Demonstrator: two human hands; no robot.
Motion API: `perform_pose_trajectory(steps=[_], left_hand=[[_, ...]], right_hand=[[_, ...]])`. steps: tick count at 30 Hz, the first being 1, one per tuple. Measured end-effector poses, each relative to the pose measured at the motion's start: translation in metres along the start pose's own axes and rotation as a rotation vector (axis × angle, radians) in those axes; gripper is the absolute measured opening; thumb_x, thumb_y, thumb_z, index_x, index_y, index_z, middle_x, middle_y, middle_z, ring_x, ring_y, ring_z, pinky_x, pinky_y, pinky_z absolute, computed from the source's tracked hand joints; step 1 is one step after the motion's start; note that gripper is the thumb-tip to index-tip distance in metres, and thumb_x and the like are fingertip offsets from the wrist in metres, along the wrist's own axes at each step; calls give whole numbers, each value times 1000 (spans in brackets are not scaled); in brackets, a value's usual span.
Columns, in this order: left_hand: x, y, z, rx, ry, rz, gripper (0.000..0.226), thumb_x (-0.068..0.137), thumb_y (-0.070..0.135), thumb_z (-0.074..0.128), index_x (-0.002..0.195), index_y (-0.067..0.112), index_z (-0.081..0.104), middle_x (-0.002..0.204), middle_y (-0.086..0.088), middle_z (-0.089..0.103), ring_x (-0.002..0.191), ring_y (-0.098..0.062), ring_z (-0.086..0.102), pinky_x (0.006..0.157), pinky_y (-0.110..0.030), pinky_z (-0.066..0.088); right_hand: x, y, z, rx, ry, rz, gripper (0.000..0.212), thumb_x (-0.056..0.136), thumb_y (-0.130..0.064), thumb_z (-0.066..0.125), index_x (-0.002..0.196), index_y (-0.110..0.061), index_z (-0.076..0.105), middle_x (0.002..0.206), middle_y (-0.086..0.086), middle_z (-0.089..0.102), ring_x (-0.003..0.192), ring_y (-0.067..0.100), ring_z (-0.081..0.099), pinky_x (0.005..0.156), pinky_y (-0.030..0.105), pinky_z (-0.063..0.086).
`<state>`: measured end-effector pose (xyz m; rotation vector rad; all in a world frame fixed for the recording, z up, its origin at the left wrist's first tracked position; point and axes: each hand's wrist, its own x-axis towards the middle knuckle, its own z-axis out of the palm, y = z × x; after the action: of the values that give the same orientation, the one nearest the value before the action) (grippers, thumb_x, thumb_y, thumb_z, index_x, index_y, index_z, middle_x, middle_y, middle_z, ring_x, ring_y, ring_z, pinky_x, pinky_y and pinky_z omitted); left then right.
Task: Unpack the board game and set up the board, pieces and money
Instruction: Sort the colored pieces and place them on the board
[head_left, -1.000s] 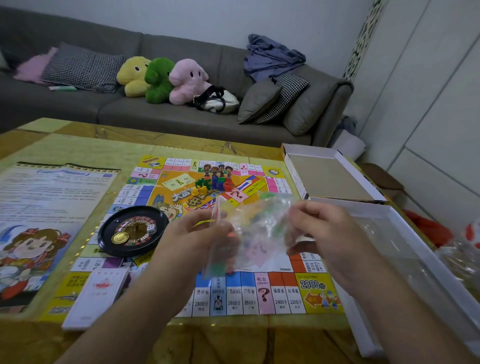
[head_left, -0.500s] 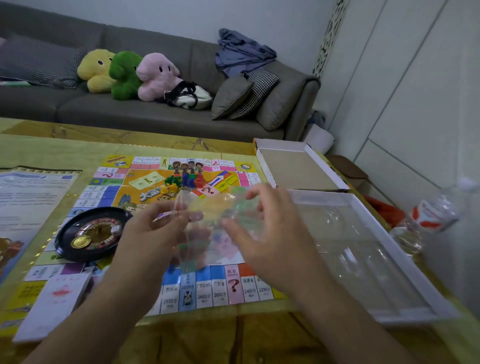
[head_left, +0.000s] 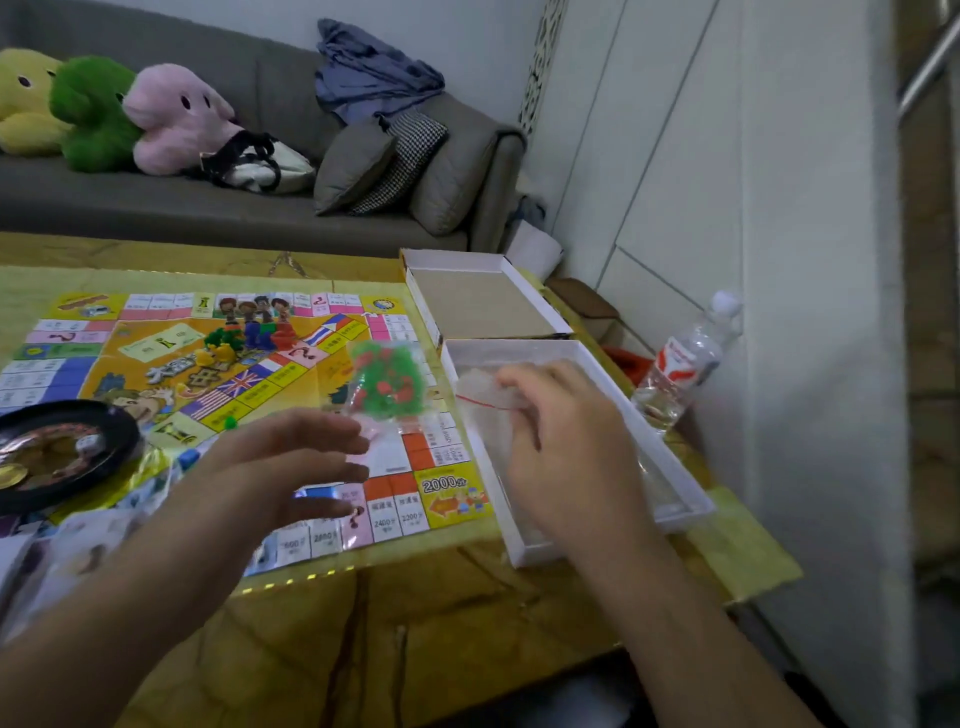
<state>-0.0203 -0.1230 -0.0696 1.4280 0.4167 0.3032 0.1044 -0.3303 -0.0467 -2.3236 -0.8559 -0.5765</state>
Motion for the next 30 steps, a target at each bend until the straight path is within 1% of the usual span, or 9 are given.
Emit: perform_pose_trajectory(steps=[3,5,10,12,14,17,21,24,30], left_hand=[[-6,0,3,103,37,2,25,92,-10,61,104,6,76,104,-9,79,93,-29,78,86,-51,58],[-10,2,5,138,49,-2,24,92,-10,61,103,6,76,102,-9,79,91,-29,77,84,-51,59],[-13,6,1,196,72,-20,24,94,-10,60,100,6,76,97,-7,79,88,-29,77,75,-46,59],[-11,5,-6,206,121,-39,25,95,-11,59,98,6,77,95,-8,79,88,-29,77,73,-45,60],[-6,4,-15,198,180,-73,26,96,-12,56,96,5,76,93,-11,79,87,-30,76,70,-43,60],[-3,3,-28,201,242,-106,26,96,-13,54,95,3,75,90,-13,78,88,-34,76,64,-39,57],[0,2,-35,242,244,-128,26,98,-11,52,95,4,74,88,-12,79,83,-29,77,62,-38,58],[7,4,-39,253,245,-134,25,98,-11,53,94,4,73,85,-10,79,79,-27,78,58,-34,58],[22,4,-45,247,243,-138,28,97,-14,50,93,3,72,80,-10,77,66,-23,74,58,-34,58]], right_hand=[[-8,28,-29,-232,212,26,48,79,9,68,118,-19,75,108,2,66,102,29,61,82,41,53],[-11,44,-43,-358,190,118,49,78,5,68,120,-20,73,110,4,64,105,31,59,87,42,50],[-26,66,-34,-413,-478,585,51,86,-37,54,136,-31,52,125,4,64,113,31,60,93,43,55],[-27,63,-30,-365,-511,640,58,88,-41,55,144,-30,46,121,3,66,111,28,63,91,40,56],[-24,55,-29,-405,-380,555,62,92,-37,60,150,-24,44,130,6,64,122,29,59,100,42,53],[-17,27,-17,-357,-274,435,50,97,-30,62,145,-20,51,143,3,54,133,24,49,107,40,47],[-9,-9,20,-140,-412,300,37,102,-31,58,138,-30,48,136,-11,47,127,11,48,99,30,49],[11,-31,53,11,-526,218,37,104,-37,55,141,-35,47,138,-15,49,122,8,53,99,31,55],[83,-32,156,-67,-613,140,51,106,-41,42,153,-22,40,160,6,40,148,28,37,122,49,35]])
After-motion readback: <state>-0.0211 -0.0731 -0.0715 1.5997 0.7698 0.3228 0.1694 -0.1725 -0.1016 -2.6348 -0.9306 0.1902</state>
